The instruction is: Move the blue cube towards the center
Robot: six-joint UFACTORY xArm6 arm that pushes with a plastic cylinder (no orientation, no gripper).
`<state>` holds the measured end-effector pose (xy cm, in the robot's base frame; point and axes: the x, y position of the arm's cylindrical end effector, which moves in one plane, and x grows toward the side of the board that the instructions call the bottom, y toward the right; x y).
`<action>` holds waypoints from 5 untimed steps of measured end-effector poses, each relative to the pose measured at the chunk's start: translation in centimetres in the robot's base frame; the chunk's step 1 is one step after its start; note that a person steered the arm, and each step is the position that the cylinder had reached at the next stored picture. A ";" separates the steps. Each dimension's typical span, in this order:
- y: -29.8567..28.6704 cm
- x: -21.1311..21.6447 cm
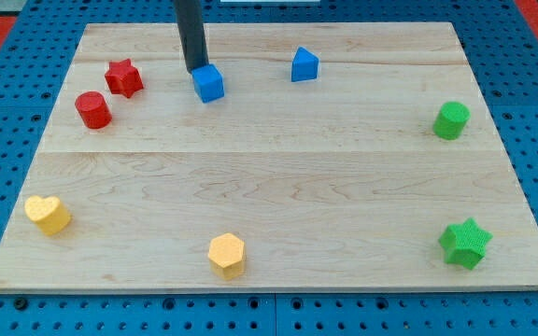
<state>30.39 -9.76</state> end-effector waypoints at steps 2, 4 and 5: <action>3.1 6.8; 5.6 12.4; 3.0 10.7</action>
